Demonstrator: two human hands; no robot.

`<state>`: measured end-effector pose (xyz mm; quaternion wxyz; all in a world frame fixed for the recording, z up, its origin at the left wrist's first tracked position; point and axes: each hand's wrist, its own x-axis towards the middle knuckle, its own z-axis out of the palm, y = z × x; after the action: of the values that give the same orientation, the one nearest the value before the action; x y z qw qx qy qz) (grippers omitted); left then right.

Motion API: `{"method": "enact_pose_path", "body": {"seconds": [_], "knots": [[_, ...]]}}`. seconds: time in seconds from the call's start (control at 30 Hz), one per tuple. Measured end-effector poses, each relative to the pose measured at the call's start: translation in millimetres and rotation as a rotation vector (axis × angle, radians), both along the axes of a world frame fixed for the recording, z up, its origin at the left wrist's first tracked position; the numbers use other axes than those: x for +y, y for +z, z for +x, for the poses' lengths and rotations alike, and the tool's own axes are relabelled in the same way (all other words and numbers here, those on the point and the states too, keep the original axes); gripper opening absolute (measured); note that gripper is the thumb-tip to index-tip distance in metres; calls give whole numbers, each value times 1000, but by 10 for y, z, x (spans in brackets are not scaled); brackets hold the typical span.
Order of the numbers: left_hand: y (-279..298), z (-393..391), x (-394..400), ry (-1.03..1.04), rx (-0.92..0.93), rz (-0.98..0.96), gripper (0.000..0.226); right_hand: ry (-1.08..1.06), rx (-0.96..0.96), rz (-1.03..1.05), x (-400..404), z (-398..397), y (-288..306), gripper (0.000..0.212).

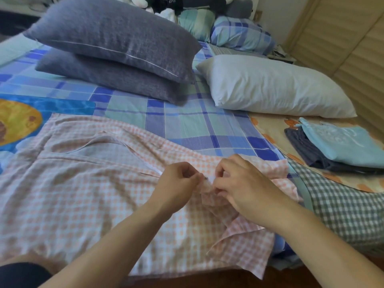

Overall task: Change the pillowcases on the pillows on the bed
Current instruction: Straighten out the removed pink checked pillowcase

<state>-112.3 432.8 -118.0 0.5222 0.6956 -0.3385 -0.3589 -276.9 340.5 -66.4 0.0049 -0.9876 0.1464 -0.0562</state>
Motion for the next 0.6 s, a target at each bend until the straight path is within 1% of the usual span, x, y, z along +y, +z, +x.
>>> {"method": "enact_pose_path", "body": {"seconds": [0.03, 0.07, 0.13, 0.17, 0.3, 0.37, 0.47, 0.53, 0.6], "knots": [[-5, -26, 12, -36, -31, -3, 14, -25, 7, 49, -8, -18, -11, 4], [-10, -53, 20, -59, -64, -16, 15, -81, -25, 139, -18, -26, -15, 6], [-1, -90, 21, -67, -83, -58, 15, -235, -141, 302, -74, -23, -37, 9], [6, -95, 18, -63, -78, -80, 16, -282, -171, 330, -108, -20, -54, 11], [35, -129, 10, -27, -110, -116, 17, -291, -159, 282, -116, 3, -116, 4], [28, -139, 6, 28, -171, -108, 20, -291, -187, 234, -99, 7, -90, 7], [29, -66, -13, 126, -274, -97, 22, -293, -246, 108, -102, -34, 52, 6], [50, 69, -30, 219, -303, -80, 20, -344, -305, 41, -200, -125, 127, 6], [46, 267, -43, 322, -326, -49, 18, -445, -339, 2, -371, -234, 152, 7]]}}
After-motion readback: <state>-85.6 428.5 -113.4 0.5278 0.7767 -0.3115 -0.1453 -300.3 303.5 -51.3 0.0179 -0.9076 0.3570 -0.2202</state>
